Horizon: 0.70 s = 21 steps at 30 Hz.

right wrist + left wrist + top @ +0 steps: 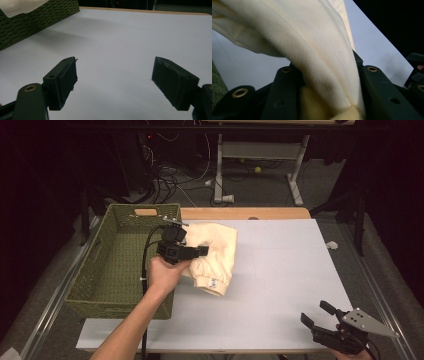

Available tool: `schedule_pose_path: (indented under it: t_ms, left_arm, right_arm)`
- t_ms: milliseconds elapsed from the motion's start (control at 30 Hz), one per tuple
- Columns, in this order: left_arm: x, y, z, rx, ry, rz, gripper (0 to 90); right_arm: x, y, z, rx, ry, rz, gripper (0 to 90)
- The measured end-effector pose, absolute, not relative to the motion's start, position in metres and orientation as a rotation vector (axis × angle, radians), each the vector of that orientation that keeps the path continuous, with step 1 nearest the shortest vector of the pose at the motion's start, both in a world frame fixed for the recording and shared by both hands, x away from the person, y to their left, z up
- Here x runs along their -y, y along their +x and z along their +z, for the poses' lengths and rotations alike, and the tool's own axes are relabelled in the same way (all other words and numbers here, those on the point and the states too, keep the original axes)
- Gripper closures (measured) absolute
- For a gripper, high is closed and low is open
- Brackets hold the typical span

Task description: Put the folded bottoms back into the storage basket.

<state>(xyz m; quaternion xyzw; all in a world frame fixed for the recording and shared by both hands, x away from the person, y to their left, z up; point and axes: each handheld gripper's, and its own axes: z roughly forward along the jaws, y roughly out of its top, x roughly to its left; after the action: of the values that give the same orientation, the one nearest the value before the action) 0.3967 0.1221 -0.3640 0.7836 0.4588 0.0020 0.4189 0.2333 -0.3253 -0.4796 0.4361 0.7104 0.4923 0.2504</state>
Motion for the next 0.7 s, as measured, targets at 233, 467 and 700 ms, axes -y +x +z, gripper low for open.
schedule_pose_path:
  t_ms: [233, 467, 700]
  left_arm:
    - [-0.134, 0.395, -0.362, -1.168, 1.948, 0.020, 61.3]
    - [-0.146, 0.391, -0.358, -1.177, 1.926, 0.033, 61.3]
    - [-0.154, 0.388, -0.356, -1.178, 1.917, 0.048, 61.3]
  right_arm:
    - [0.325, 0.233, -0.480, -1.934, 1.187, 1.340, 21.1]
    - [0.325, 0.233, -0.480, -1.936, 1.185, 1.340, 21.2]
    - [0.324, 0.233, -0.479, -1.948, 1.170, 1.330, 21.2]
